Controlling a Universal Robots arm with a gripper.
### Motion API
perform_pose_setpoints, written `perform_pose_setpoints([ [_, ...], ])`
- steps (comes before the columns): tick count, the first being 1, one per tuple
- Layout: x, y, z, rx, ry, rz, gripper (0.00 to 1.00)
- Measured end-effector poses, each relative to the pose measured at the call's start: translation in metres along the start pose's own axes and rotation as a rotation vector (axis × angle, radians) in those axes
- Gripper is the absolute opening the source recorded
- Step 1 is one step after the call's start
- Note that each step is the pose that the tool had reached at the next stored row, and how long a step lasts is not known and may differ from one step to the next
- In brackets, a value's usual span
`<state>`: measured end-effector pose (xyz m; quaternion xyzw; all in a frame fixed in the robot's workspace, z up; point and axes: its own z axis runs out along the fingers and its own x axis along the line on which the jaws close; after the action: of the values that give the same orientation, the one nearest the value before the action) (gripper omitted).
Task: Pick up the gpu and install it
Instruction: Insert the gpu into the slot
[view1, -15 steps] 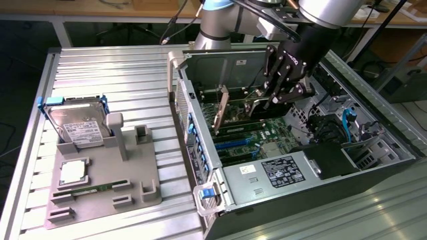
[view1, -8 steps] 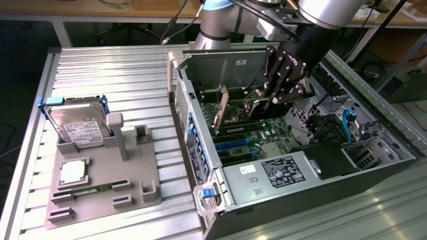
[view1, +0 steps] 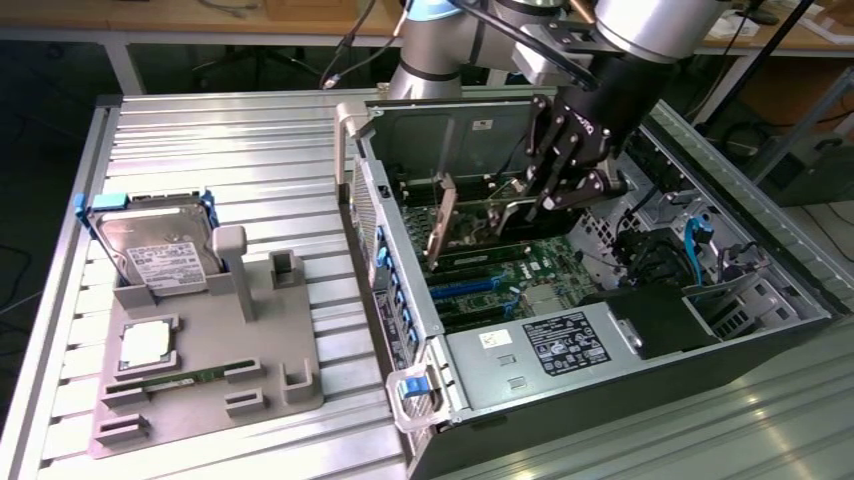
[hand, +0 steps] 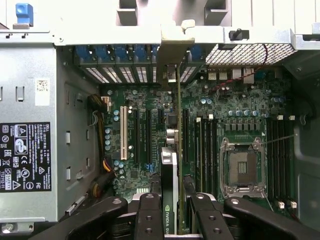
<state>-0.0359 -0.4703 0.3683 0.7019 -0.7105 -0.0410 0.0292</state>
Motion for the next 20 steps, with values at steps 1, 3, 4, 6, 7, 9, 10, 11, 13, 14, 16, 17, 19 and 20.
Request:
perform_pose_setpoints([
  [1, 0.0, -0.0001, 0.0009, 0.0, -0.0001, 0.001, 0.27],
  [3, 0.0, -0.0003, 0.0029, 0.0, -0.0002, 0.002, 0.27],
  [4, 0.0, -0.0004, 0.0039, 0.0, -0.0002, 0.002, 0.27],
  [6, 0.0, -0.0005, 0.0054, 0.0, -0.0002, 0.002, 0.27],
  [7, 0.0, -0.0006, 0.0064, 0.0, -0.0002, 0.002, 0.27],
  [9, 0.0, -0.0009, 0.0088, 0.0001, -0.0003, 0.002, 0.27],
  [10, 0.0, -0.0011, 0.0103, 0.0, -0.0003, 0.002, 0.27],
  [11, -0.001, -0.0011, 0.0111, 0.0, -0.0002, 0.002, 0.27],
  [13, -0.003, -0.0012, 0.0126, 0.0, -0.0003, 0.002, 0.27],
  [14, -0.004, -0.0013, 0.014, 0.0, -0.0004, 0.002, 0.27],
  [16, -0.006, -0.0015, 0.0156, 0.0, -0.0005, 0.002, 0.27],
  [17, -0.007, -0.0016, 0.0167, 0.0, -0.0005, 0.002, 0.27],
  [19, -0.008, -0.0017, 0.0178, 0.0, -0.0004, 0.002, 0.27],
  [20, -0.009, -0.0019, 0.0183, 0.0, -0.0003, 0.002, 0.27],
])
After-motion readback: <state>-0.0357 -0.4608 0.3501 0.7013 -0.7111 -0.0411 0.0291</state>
